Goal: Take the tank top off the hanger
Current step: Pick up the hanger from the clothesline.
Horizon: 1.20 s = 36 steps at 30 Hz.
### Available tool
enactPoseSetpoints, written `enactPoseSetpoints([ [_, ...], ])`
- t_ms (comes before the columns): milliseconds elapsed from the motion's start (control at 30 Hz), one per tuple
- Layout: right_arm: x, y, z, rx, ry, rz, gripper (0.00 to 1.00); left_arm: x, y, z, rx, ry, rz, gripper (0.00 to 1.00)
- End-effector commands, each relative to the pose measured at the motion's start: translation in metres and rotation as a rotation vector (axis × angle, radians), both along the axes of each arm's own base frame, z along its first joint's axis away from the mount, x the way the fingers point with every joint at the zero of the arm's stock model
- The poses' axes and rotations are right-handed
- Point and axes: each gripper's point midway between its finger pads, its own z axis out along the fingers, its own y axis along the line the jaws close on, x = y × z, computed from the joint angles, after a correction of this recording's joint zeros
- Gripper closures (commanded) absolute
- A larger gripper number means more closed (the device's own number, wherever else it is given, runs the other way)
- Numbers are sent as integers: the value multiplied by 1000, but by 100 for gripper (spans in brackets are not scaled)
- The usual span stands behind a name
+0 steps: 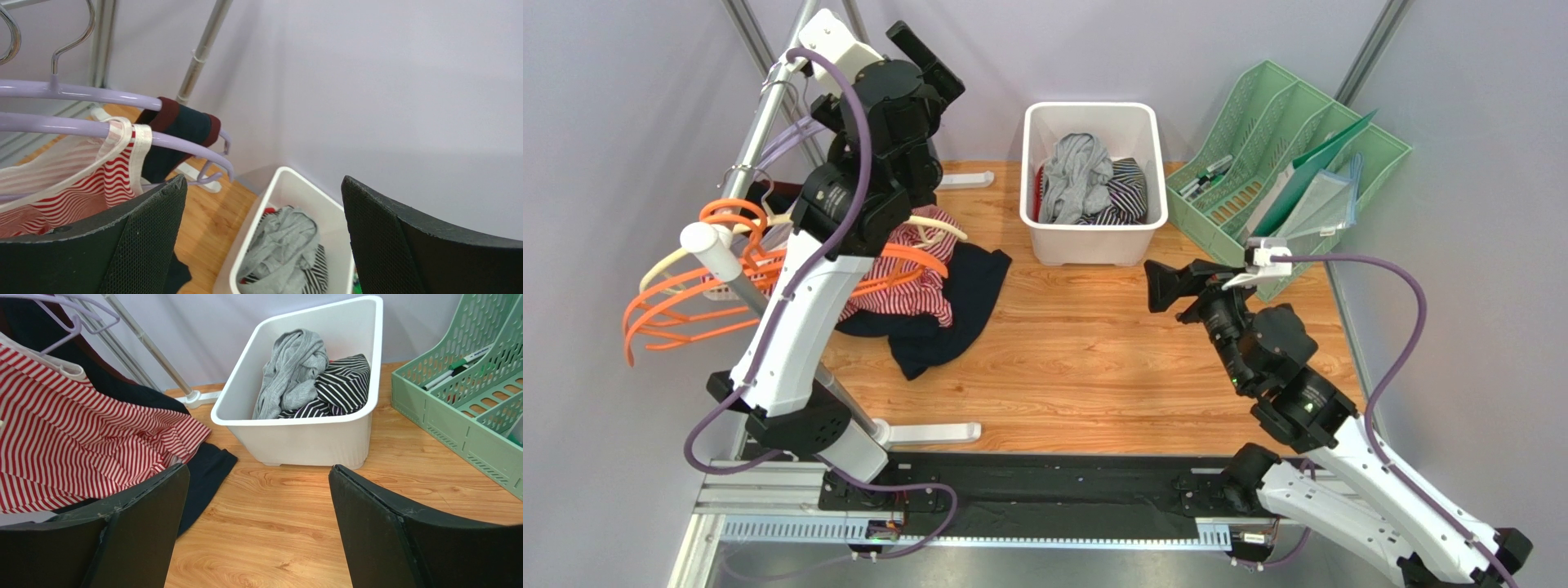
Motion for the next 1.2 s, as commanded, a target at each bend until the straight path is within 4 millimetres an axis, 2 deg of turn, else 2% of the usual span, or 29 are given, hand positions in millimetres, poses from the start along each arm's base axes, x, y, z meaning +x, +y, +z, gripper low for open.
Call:
enactPoseSetpoints([
  [0,-5,-12,4,7,-16,-31,10,12,14,-6,48,5,133,1],
  [133,-6,-16,2,0,-16,-40,10,20,15,-10,49,17,185,1],
  [200,-5,-15,0,-7,-15,-42,10,20,22,-16,38,29,248,1],
  [367,-2,-10,-9,-30,-2,-34,10,38,19,-37,99,61,309,7],
  [400,-1,-9,-10,-34,-1,-31,10,42,17,-35,86,39,309,7],
  [433,0,-8,-12,-41,3,-30,10,47,14,-41,104,52,315,6],
  [500,2,-6,-16,-54,12,-31,10,51,14,-44,102,51,336,1],
  [733,6,-5,-26,-83,20,-39,9,70,21,-61,98,64,351,1],
  [933,6,-7,-29,-86,16,-47,9,73,37,-73,104,81,399,24],
  [1100,9,-2,-34,-102,22,-34,9,79,48,-87,73,82,417,27],
  [1167,10,-1,-35,-109,25,-34,9,80,50,-85,51,68,403,29],
])
